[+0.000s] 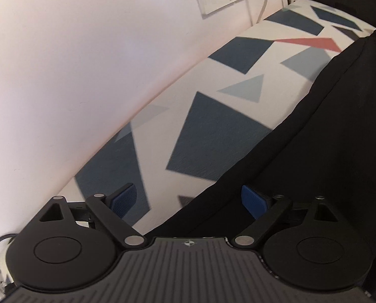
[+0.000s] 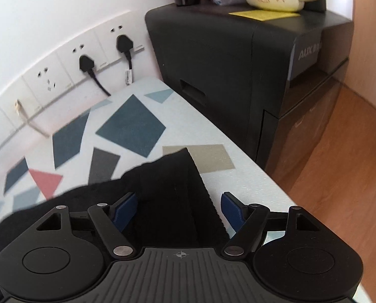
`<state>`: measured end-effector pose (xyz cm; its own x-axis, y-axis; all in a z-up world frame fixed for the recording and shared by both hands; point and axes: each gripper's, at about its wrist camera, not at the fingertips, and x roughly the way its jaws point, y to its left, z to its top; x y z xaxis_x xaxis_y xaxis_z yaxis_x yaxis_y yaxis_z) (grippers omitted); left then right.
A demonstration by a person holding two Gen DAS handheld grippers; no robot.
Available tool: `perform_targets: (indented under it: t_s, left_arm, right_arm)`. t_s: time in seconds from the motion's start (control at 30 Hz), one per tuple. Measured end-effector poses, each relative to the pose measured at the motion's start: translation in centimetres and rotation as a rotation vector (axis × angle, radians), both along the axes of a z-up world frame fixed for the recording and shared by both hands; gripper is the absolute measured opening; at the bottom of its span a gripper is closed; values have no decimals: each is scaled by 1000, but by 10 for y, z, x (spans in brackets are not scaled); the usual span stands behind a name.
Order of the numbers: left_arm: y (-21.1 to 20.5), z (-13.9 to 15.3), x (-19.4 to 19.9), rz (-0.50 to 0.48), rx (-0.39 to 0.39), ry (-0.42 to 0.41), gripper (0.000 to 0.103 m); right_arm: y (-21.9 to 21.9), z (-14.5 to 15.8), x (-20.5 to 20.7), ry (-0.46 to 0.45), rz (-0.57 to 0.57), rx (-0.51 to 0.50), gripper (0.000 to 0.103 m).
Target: Fold clothes
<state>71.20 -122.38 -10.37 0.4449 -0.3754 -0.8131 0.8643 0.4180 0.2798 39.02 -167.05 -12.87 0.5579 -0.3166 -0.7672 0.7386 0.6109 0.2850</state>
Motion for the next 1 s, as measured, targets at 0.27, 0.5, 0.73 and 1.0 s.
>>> perform_targets:
  t_s: [0.27, 0.5, 0.73, 1.0]
  left_arm:
    - [5, -8, 13, 15, -61, 28, 103]
    - [5, -7, 14, 3, -66, 32, 103]
    - [5, 2, 17, -71, -86, 171, 54]
    - [-2, 0, 16, -84, -38, 89, 87]
  right_arm:
    - [-6, -6, 26, 0, 46, -23, 71]
    - [-22, -10, 41, -60, 108, 63, 66]
    - [-28, -5, 40, -149, 204, 187, 11]
    - [-28, -12, 52, -82, 248, 221, 25]
